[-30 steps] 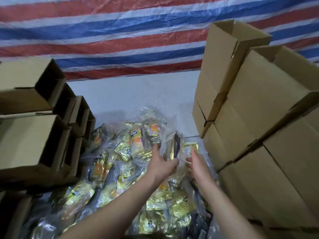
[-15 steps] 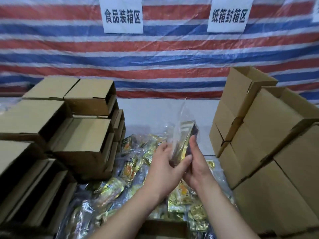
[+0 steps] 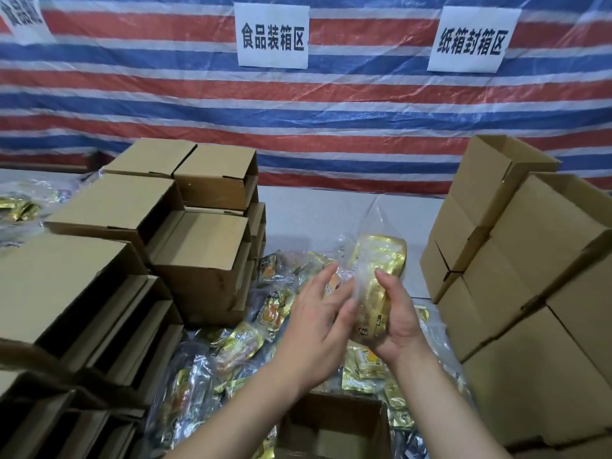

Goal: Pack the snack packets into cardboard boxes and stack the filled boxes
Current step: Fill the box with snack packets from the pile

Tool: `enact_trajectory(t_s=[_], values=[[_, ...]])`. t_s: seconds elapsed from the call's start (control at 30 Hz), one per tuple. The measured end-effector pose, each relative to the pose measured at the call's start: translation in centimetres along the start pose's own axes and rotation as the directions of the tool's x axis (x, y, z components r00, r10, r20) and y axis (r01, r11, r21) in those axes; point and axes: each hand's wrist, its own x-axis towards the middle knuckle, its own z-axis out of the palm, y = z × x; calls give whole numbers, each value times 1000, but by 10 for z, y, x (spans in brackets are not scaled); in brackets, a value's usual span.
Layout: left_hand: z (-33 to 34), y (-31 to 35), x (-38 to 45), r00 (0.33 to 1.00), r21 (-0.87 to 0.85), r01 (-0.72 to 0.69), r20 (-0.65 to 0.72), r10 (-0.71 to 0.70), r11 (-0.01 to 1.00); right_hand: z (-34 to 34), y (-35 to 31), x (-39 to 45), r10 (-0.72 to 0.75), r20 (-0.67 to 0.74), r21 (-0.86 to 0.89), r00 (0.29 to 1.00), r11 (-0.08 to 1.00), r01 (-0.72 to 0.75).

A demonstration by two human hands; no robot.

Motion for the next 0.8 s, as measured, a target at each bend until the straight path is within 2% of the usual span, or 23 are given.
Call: enact_trajectory(t_s=[0.17,0.23,0.37,0.43,0.53,0.63,0.7,0.77,0.8], values=[[-14,-9,-11,997,-253,-28,-73,10,967,-8,-2,-13,25,23,86,999,996,-27],[-19,-24,-16,997,-293,52,-44,-68,955,-14,-8,-18,11,63,87,998,996,-16],[-15,-73,-31,938,-119,328,159,-308,937,-28,-21,-28,67,60,12,996,998,-68],[-6,-98,-44,894,-34,390,252,-370,920,-35,-25,-34,97,42,-102,994,991,-92],[11,-126,-65,813,0,480,375,-444,878,-40,-26,-40,194,48,-264,980,948,-175],[28,-144,-80,710,-34,599,483,-512,800,-42,-22,-44,327,3,-489,945,825,-284],[39,-151,-87,678,-32,632,506,-533,774,-40,-16,-44,392,-14,-598,920,734,-322],[45,-155,-91,687,-101,656,489,-537,748,-33,-9,-40,438,-23,-738,899,599,-311],[47,-156,-92,698,-169,670,474,-537,722,-29,-3,-37,456,-36,-836,889,473,-276]])
